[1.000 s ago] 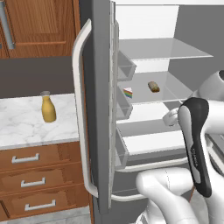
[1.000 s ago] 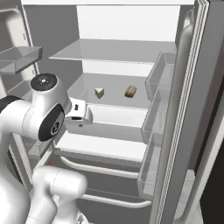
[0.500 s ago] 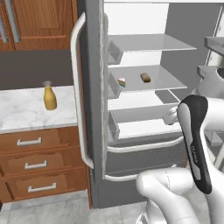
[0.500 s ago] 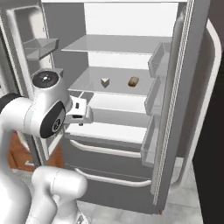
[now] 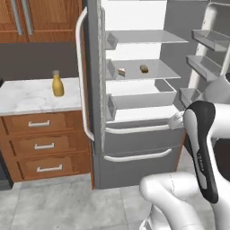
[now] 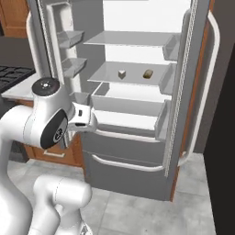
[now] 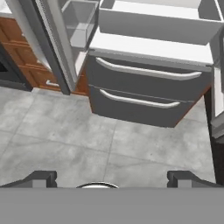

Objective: Move the cake and burrito from the top shelf to the second highest shelf to make space. Then, place the pitcher from the counter on the cleared top shelf.

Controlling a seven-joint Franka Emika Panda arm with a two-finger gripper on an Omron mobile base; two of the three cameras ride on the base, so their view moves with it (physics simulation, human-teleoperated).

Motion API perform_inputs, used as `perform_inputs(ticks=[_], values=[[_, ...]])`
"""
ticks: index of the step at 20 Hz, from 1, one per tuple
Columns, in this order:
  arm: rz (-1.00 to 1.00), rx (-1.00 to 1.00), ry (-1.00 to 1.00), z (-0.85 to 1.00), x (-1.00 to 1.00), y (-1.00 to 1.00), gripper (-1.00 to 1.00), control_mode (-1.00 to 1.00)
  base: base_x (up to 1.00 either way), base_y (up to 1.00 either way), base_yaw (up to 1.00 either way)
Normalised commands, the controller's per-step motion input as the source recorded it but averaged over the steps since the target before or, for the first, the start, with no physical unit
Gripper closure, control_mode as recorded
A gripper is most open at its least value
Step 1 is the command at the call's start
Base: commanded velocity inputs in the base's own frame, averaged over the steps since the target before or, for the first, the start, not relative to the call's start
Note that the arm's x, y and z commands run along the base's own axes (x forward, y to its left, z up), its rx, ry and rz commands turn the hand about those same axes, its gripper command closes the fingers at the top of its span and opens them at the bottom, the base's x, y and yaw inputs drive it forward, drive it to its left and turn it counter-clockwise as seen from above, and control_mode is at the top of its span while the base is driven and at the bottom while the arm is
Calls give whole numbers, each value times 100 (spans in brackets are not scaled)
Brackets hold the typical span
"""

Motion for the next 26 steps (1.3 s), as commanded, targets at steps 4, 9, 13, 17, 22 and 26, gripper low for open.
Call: perform_inputs(ticks=[4, 9, 13, 17, 22, 26], values=[[0, 0, 0, 0, 0, 0, -100, 100, -13, 37, 28], [0, 0, 0, 0, 0, 0, -100, 100, 0, 89, 26], [0, 0, 0, 0, 0, 0, -100, 100, 0, 100, 9], [0, 0, 0, 0, 0, 0, -100, 100, 8, 100, 1], [0, 0, 0, 0, 0, 0, -100, 100, 36, 73, -18], [0, 0, 0, 0, 0, 0, -100, 100, 47, 34, -37]])
